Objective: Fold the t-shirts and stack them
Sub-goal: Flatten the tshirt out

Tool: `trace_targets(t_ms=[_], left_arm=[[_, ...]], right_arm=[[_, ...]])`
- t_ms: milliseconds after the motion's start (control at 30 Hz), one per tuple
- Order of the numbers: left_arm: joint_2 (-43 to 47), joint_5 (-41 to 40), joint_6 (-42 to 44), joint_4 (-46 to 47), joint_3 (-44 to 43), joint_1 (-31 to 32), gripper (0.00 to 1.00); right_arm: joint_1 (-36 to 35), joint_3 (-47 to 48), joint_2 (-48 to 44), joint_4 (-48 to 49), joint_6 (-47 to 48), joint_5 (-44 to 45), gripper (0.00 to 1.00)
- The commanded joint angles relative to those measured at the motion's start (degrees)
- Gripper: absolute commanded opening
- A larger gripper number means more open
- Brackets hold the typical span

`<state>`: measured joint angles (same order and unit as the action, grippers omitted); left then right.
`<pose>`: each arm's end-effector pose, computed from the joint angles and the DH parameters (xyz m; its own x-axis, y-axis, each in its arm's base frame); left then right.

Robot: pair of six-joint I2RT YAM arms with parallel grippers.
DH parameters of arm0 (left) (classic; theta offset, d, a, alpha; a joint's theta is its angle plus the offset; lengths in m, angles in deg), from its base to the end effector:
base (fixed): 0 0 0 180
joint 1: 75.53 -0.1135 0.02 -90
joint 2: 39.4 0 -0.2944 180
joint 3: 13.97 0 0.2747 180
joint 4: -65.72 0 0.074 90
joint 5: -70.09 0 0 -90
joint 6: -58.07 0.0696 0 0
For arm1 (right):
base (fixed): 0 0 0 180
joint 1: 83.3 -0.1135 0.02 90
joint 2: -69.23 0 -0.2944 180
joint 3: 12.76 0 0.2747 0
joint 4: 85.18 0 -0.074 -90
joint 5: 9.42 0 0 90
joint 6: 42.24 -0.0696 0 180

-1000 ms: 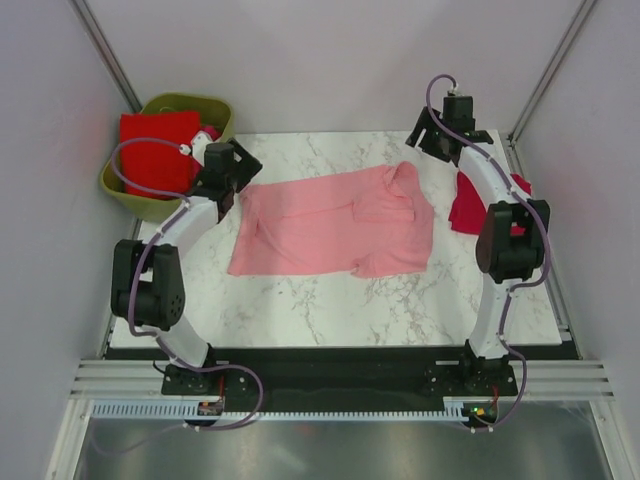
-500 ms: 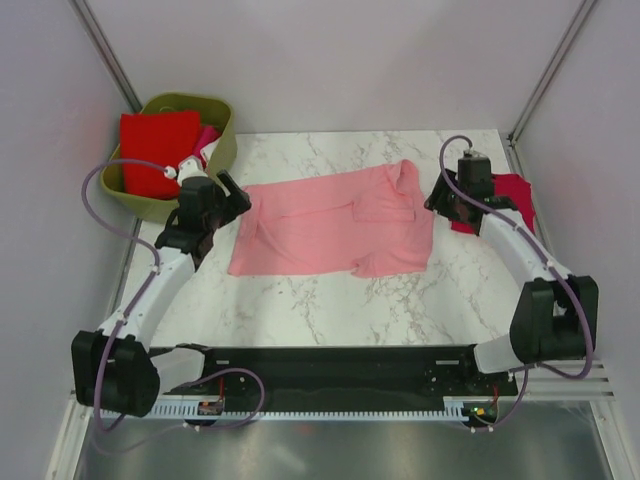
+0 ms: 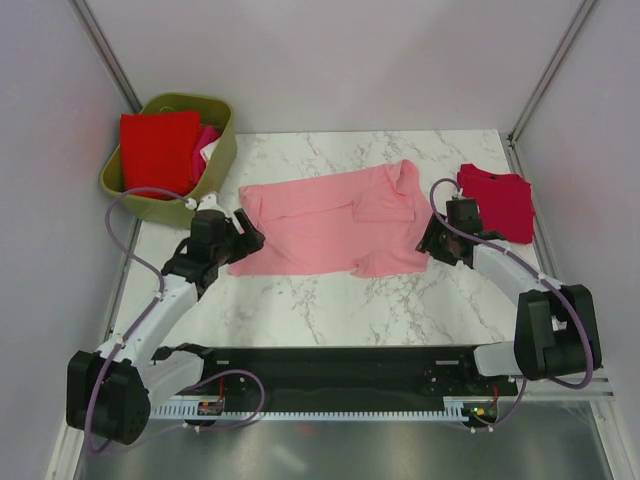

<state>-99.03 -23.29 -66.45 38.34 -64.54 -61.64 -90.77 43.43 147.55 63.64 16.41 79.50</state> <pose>0.2513 -0.0579 0.2390 -0.5848 -0.4381 -0.6827 -0.1673 0.8886 -0.4270 0.2979 0.0404 0.1832 -0.7524 0.4260 -0.5024 0.2931 0.8996 0.3238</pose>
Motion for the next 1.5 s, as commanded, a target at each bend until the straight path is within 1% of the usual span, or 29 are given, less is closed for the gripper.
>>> trace_targets(t_ms=[0, 67, 400, 467, 500, 533, 567, 600, 633, 667, 700, 733, 767, 900, 1000, 1033, 1100, 1133, 1167, 1200, 1267, 1400, 1467], left_arm=[[1.19, 1.63, -0.46, 2.46, -0.45, 4.65, 0.83], [1.54, 1.27, -0.72, 2.28, -0.45, 5.97, 0.83], [6.64, 0.30, 0.07, 0.35, 0.07, 6.06, 0.84], [7.34, 0.30, 0.24, 0.18, 0.07, 6.06, 0.85], [7.43, 0.30, 0.51, -0.17, -0.01, 6.06, 0.85], [7.52, 0.30, 0.60, -0.26, -0.01, 6.06, 0.85], [7.43, 0.30, 0.60, -0.26, -0.10, 6.15, 0.85], [7.26, 0.39, 0.60, -0.35, -0.19, 6.15, 0.85], [7.08, 0.48, 0.68, -0.27, -0.36, 6.06, 0.85], [6.38, 0.56, 0.60, -0.35, -0.45, 6.06, 0.85], [5.94, 0.74, 0.60, -0.27, -0.71, 6.15, 0.85], [5.41, 0.57, 0.60, -0.09, -0.89, 6.06, 0.85], [4.80, 0.56, 0.60, -0.09, -1.07, 6.06, 0.85], [0.76, 0.48, 0.69, 1.49, -1.77, 6.15, 0.86], [-1.26, 0.83, 0.69, 3.07, -2.21, 6.06, 0.86], [-2.40, 0.92, 0.69, 3.42, -2.39, 6.06, 0.86], [-3.55, 1.44, 0.86, 4.57, -2.74, 6.24, 0.86], [-4.60, 1.53, 0.95, 4.83, -2.91, 6.24, 0.86], [-5.05, 1.62, 1.04, 5.18, -3.26, 6.15, 0.86], [-5.49, 1.97, 1.12, 5.36, -3.44, 6.15, 0.86], [-6.36, 2.32, 1.39, 5.45, -3.79, 6.24, 0.86], [-6.28, 2.50, 2.00, 5.71, -3.71, 6.32, 0.86], [-5.58, 3.02, 2.18, 5.71, -3.71, 6.50, 0.86]], right_arm=[[-0.36, -1.03, 1.92, 4.77, -2.48, -2.70, 0.60], [-0.36, -2.79, 2.01, 6.51, -3.01, -3.22, 0.59], [-0.36, -5.60, 4.29, 9.78, -5.91, -4.80, 0.55], [-0.36, -5.52, 4.03, 9.95, -7.13, -5.59, 0.51], [-0.36, -5.34, 3.77, 9.95, -7.49, -5.95, 0.47], [-0.36, -5.17, 2.98, 9.87, -7.93, -6.38, 0.36], [-0.27, -4.82, 2.54, 9.78, -8.46, -6.48, 0.31], [-0.36, -3.68, 2.10, 9.34, -8.63, -6.39, 0.29], [-0.36, -2.89, 1.49, 8.90, -8.81, -6.39, 0.21], [-0.36, -2.01, 1.48, 8.03, -8.99, -6.39, 0.17], [-0.36, -0.17, 1.48, 7.67, -9.34, -6.48, 0.11], [-0.36, 0.80, 2.18, 7.50, -9.51, -6.74, 0.00], [-0.36, 1.86, 2.79, 7.23, -9.78, -7.09, 0.00], [-0.36, 9.31, 8.41, 7.32, -11.09, -10.16, 0.00], [-0.45, 14.41, 13.77, 7.76, -12.15, -10.34, 0.01], [-0.36, 15.83, 16.57, 7.84, -12.15, -10.78, 0.07], [-0.36, 19.95, 19.48, 7.85, -12.24, -11.22, 0.13], [-0.36, 21.19, 22.11, 7.93, -11.80, -11.40, 0.29], [-0.45, 22.42, 23.00, 7.76, -11.28, -11.40, 0.44], [-0.36, 24.00, 24.23, 7.84, -10.75, -11.66, 0.52], [-0.36, 24.46, 23.98, 7.49, -9.09, -11.31, 0.55], [-0.27, 20.43, 20.65, 7.23, -6.09, -9.03, 0.55], [-0.27, 18.31, 17.49, 6.53, -4.86, -7.02, 0.55]])
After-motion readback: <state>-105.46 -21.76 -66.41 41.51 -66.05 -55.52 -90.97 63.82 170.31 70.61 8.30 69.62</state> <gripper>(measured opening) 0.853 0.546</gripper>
